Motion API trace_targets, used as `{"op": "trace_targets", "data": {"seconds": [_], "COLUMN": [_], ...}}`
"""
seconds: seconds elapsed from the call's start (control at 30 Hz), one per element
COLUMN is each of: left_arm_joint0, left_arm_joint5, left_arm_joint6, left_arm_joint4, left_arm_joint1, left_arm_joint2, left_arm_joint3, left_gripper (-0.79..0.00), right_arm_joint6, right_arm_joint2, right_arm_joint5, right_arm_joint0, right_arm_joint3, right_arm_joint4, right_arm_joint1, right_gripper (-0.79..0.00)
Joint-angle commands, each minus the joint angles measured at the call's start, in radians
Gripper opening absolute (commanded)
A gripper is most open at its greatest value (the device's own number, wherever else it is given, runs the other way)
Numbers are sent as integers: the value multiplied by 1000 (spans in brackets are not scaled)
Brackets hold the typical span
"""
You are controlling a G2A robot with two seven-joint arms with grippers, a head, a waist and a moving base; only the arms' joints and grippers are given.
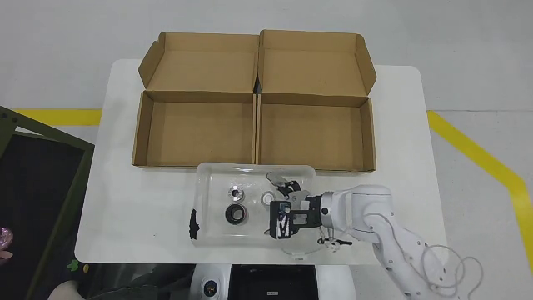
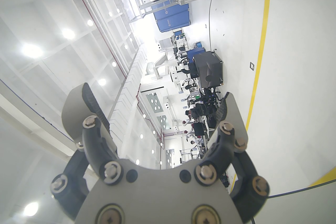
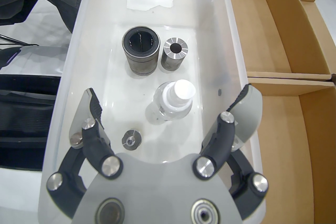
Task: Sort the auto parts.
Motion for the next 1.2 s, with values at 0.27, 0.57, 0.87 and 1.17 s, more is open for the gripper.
{"op": "trace_targets", "data": {"seconds": [0.27,0.57,0.87,1.17], "left_arm_joint0": [0,0,0,0], "left_arm_joint5": [0,0,0,0], "left_arm_joint6": [0,0,0,0], "left_arm_joint4": [0,0,0,0], "left_arm_joint1": [0,0,0,0], "left_arm_joint2": [0,0,0,0], "left_arm_joint3": [0,0,0,0], "left_gripper": [0,0,0,0], "right_arm_joint6": [35,30,-16,-121], "right_arm_joint2": [-41,-51,-31,12], "right_arm_joint5": [30,35,-4,-39], "right_arm_joint0": [44,58,52,51], "right_arm_joint3": [43,57,15,-44], "right_arm_joint4": [10,24,51,92], "right_arm_joint1": [-3,0,12,26], "right_gripper": [-434,-760,-785,-785]}}
